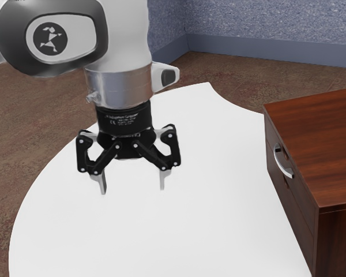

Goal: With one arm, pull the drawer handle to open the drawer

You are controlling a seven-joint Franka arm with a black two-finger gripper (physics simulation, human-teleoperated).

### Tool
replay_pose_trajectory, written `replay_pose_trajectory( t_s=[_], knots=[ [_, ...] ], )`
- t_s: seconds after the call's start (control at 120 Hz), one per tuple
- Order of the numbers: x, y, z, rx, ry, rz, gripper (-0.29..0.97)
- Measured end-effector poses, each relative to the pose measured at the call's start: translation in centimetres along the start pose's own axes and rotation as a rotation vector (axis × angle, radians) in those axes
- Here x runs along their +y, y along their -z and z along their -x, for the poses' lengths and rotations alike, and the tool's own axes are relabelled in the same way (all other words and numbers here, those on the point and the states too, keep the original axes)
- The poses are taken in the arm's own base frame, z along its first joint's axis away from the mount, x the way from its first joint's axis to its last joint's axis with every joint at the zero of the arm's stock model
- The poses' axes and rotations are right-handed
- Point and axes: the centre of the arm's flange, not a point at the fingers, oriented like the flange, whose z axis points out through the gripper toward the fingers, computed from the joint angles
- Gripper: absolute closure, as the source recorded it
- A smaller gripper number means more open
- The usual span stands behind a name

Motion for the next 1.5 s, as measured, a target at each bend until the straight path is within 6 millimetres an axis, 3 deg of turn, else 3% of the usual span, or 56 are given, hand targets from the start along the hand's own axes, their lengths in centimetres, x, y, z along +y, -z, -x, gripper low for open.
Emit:
replay_pose_trajectory(
  t_s=[0.142, 0.267, 0.383, 0.458, 0.525, 0.583, 0.75, 0.825, 1.033, 1.208, 1.5],
  knots=[
    [-0.4, 0.6, -1.2, 0.007, 0.165, 0.052, 0.00],
    [0.4, 0.8, 0.4, -0.015, 0.225, 0.066, 0.00],
    [3.1, -2.4, -3.5, -0.044, 0.342, 0.027, 0.00],
    [5.1, -3.6, -6.5, -0.032, 0.397, 0.058, 0.00],
    [5.9, -4.0, -7.7, -0.012, 0.419, 0.107, 0.00],
    [6.9, -3.7, -7.3, 0.010, 0.411, 0.151, 0.00],
    [11.6, -4.0, -3.5, 0.047, 0.309, 0.241, 0.00],
    [12.6, -4.5, -3.0, 0.055, 0.285, 0.276, 0.00],
    [12.7, -5.7, -9.3, 0.083, 0.332, 0.340, 0.00],
    [15.0, -6.4, -10.9, 0.092, 0.290, 0.370, 0.00],
    [16.0, -7.6, -12.5, 0.109, 0.243, 0.385, 0.00]
  ],
)
